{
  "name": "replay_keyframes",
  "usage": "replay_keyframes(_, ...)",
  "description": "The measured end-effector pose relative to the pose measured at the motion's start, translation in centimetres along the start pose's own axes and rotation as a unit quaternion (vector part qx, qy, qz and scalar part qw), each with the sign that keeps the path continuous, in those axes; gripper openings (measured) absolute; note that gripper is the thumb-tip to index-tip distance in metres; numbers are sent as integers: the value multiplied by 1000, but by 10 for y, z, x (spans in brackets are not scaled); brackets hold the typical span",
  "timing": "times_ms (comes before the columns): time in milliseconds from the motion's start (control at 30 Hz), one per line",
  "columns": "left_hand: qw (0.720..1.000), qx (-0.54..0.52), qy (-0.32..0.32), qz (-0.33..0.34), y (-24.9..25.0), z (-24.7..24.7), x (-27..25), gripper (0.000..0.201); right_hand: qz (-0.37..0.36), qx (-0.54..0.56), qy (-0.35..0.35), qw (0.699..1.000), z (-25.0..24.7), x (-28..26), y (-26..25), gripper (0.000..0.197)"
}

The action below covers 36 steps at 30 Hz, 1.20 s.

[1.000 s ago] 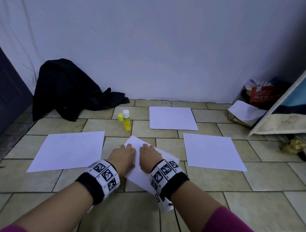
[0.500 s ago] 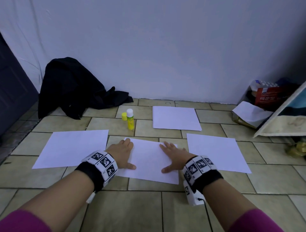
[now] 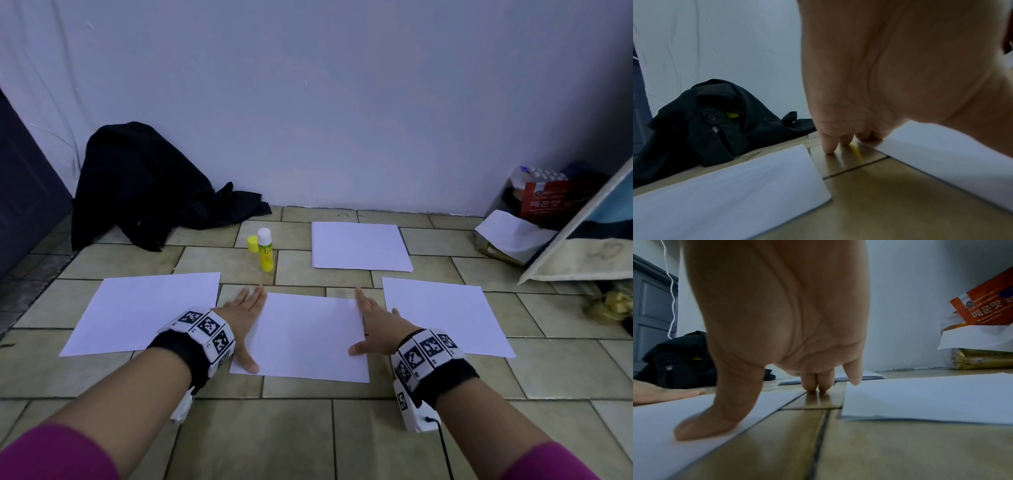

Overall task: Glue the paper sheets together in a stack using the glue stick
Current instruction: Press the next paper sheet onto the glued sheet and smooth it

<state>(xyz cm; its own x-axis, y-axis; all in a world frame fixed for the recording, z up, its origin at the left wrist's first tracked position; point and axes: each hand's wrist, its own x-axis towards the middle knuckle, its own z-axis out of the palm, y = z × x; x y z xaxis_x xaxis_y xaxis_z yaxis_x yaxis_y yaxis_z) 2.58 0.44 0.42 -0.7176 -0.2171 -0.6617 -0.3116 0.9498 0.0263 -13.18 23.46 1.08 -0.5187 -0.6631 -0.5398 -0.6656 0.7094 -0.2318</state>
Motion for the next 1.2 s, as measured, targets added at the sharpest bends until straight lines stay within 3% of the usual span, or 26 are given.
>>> replay_keyframes(400,1000,11,-2,-13,3,0,2,146,-16,80,55,995,-1,-2,3,130)
replay_keyframes(633,1000,17,1,-13,4,1,2,146,-23,61,54,996,5,1,5,145)
replay_keyframes(1000,1000,15,-2,-14,3,1,3,146,-39,54,72,995,5,3,6,137)
replay_keyframes(1133,1000,18,-4,-13,3,1,2,145,-68,182,65,979,2,-3,8,127)
replay_keyframes(1200,1000,16,-4,-13,3,1,2,145,-91,321,61,941,1,-10,7,116)
